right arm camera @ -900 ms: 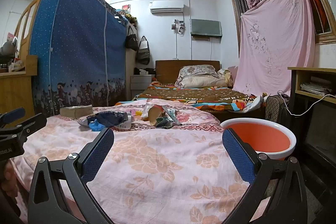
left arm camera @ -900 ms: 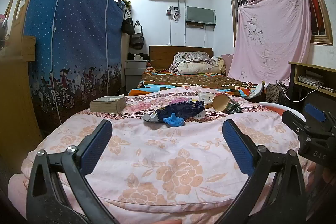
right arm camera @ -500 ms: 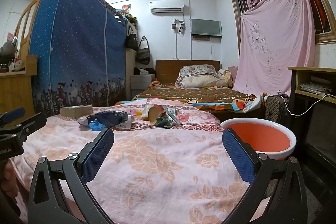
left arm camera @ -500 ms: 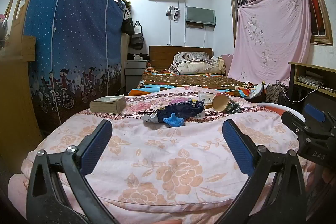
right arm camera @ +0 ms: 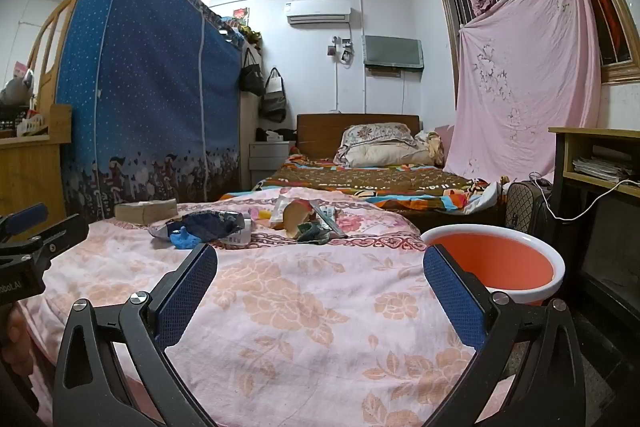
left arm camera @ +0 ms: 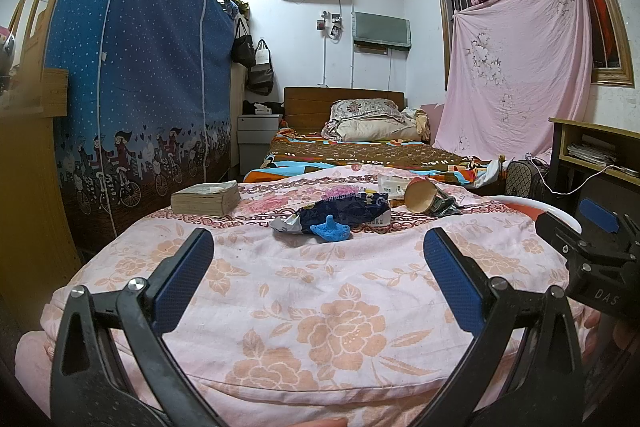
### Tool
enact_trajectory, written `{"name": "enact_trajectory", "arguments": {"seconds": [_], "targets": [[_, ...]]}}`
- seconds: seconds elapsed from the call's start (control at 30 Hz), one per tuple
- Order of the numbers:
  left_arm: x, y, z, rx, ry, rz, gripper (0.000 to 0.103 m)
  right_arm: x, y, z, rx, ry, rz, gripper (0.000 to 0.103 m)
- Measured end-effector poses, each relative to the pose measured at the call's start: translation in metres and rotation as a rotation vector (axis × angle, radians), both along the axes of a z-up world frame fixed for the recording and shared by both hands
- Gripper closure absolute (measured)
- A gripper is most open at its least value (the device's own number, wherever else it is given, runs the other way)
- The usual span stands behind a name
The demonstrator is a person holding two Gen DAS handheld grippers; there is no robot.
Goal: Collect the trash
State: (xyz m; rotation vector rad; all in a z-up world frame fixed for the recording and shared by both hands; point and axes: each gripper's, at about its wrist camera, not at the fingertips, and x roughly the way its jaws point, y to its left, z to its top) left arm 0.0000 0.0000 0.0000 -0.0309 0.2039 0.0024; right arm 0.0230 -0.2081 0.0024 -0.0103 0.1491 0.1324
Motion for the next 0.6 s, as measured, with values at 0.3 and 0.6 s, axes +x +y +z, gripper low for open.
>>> {"name": "enact_trajectory", "arguments": {"seconds": [0.3, 0.6], "targets": [[0.0, 0.0001, 0.0, -0.001, 0.0, 0.0, 0.012, 0.0, 0.0001, 0.0003, -0.001, -0.001, 0.001, 0.0], [0.0022, -0.0008, 0.0068, 0.005, 0.009, 0.003, 0.012, 0.0009, 0.0003, 0.0023, 0.001, 0.006, 0.0, 0.0]]}}
